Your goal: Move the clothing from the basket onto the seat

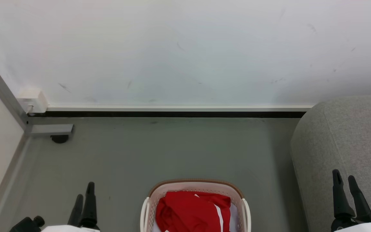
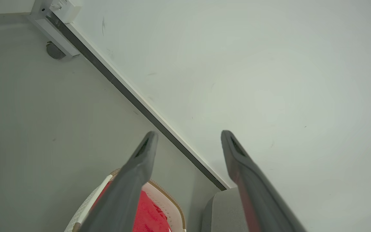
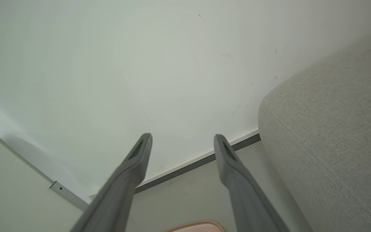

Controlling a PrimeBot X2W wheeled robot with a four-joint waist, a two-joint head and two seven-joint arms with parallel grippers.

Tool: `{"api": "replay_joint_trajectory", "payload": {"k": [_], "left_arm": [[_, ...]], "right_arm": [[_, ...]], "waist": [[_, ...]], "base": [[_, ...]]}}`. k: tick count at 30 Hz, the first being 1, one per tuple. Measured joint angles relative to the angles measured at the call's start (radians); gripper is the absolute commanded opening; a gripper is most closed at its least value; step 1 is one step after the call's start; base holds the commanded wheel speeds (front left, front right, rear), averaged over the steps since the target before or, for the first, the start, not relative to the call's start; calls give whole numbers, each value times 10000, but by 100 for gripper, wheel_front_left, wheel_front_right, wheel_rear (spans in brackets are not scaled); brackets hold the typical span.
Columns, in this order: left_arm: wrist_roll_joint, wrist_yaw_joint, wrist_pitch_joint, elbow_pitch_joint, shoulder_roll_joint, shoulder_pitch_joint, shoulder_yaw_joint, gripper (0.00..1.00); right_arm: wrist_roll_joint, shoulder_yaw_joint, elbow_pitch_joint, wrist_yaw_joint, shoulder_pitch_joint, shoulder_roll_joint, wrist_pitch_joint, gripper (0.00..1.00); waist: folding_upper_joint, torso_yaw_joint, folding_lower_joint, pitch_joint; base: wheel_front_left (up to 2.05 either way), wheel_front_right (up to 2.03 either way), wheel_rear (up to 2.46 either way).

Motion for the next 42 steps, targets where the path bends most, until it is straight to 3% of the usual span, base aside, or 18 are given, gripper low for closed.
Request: {"api": "replay_joint_trajectory", "payload": {"k": [15,42], "left_arm": [[2115,-146,-405,222,15,108,21,100],[5434,-453,-1112,439,130,408,-226,100]], "right_arm": [[-2679,-449,648,0,0,360,0,100],[-6061,-846,1317,0,98,976,-4,100]], "waist": [[1,-83,0,-35],[0,-256,0,-87]], "base": [[0,0,0],[0,0,0]]}}
